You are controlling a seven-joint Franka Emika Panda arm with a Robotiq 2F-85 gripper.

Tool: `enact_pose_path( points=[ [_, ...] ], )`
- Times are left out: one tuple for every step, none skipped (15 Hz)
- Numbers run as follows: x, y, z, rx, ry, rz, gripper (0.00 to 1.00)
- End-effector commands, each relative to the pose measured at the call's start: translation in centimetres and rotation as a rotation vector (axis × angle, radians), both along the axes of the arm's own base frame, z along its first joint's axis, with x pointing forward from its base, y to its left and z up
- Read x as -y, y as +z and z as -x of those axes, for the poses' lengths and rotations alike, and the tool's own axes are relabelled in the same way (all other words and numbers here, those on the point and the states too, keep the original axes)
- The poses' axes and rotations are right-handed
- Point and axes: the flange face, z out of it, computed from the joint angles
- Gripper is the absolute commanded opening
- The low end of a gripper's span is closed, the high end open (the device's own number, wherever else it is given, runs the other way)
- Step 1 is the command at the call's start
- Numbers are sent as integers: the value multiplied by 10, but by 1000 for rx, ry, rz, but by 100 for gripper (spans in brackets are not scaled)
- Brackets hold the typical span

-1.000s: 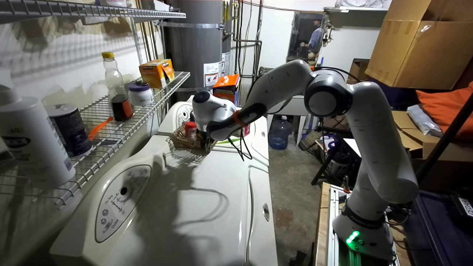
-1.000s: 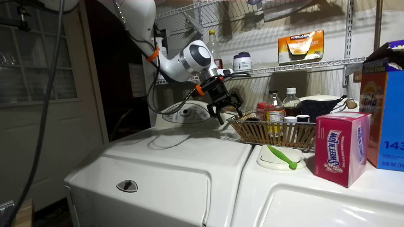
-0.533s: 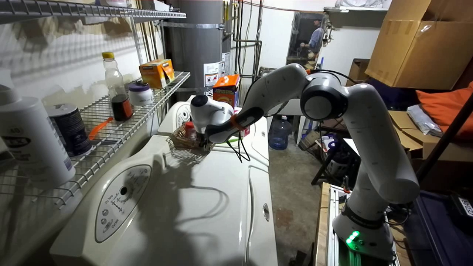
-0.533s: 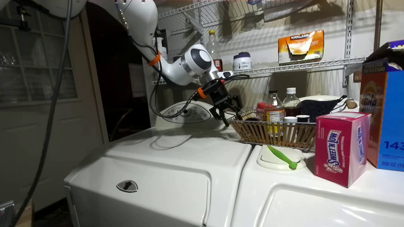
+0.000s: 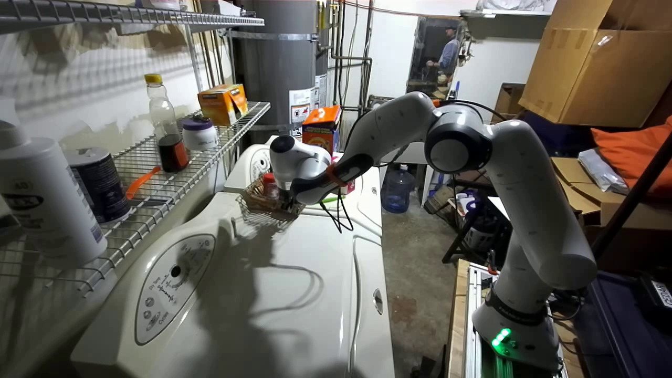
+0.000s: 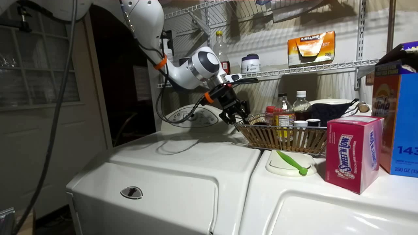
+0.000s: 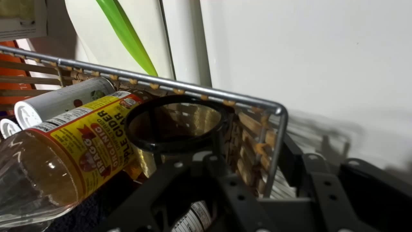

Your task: Move the basket to the left

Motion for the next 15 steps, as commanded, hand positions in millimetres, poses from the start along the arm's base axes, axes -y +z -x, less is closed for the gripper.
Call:
enact_pose_path(
  points=[
    [-3,-2,-7,38,-59,6,35],
    [-4,-2,-7,52,-82,2,25],
    [-5,-1,-7,61,-94,2,10],
    [-6,-2,-7,66,-104,4,4],
    [-7,-2,-7,70,-113,3,4],
    [-8,-2,-7,71,-122,3,0],
    [-8,-3,-7,70,-122,6,2],
    [-8,-4,-7,71,-124,7,3],
    [-9,-4,-7,72,-125,9,3],
    [-10,-3,-7,77,-128,9,3],
    [-10,-1,-7,83,-131,11,3],
    [-13,3,-6,97,-130,20,3],
    [-15,7,-5,111,-128,26,3],
    [-19,12,-5,136,-118,42,3],
    [-22,16,-5,161,-107,63,3]
  ],
)
